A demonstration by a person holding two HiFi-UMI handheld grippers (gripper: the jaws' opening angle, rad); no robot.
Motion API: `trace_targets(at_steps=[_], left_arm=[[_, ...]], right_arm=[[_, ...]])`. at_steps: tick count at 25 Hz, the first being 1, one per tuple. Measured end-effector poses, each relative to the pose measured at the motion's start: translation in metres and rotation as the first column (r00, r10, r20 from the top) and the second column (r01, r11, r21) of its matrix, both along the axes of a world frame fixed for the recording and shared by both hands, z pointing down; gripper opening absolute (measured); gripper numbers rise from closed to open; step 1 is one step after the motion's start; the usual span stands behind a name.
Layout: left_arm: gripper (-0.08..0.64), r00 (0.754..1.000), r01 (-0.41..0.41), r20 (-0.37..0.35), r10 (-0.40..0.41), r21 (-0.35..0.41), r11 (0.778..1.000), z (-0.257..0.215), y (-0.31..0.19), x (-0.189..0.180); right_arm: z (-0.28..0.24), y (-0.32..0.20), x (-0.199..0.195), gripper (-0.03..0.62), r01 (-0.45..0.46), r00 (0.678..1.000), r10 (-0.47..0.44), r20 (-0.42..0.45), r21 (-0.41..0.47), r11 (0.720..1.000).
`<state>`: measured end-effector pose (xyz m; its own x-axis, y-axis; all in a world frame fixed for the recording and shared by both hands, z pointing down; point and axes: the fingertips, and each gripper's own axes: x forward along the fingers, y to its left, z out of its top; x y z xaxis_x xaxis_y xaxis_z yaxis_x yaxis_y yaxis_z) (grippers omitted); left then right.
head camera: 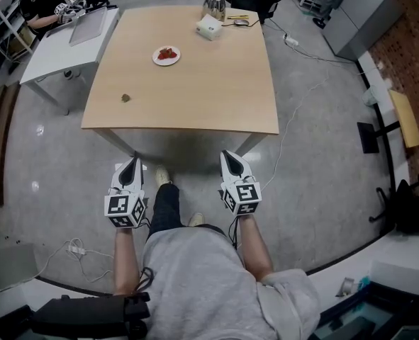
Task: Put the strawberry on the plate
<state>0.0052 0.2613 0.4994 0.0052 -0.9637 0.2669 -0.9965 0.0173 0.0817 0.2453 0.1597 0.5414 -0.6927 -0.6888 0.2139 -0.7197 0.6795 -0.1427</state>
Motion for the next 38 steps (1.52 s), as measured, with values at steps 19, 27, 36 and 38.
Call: trace_targets(at_steps=[19,27,36,38], left_arm=[[0.020,0.999,0.006,-0.036,-0.008,-0.044,0.999,0.016,-0.124,-0.098],[0.020,0.999,0.017,-0.039,-0.020,-0.085,0.996,0.026,-0.163,-0.140],[0.020,0.998,0.048,-0.042,-0.055,-0.155,0.987,0.062,-0.191,-0.178],[0.020,0.997,0.054,-0.037,-0.061,-0.175,0.983,0.072,-0.195,-0.187]], right_arm=[[0.002,-0.117,-0.090,0.006,0.000,0.999,-0.001,-0.039,-0.021,1.000],[0.011,-0.158,-0.137,0.006,0.023,0.998,-0.026,-0.056,-0.048,0.999],[0.026,-0.190,-0.178,0.006,0.044,0.996,-0.050,-0.080,-0.082,0.996],[0.030,-0.196,-0.186,0.006,0.044,0.995,-0.051,-0.086,-0.090,0.995]])
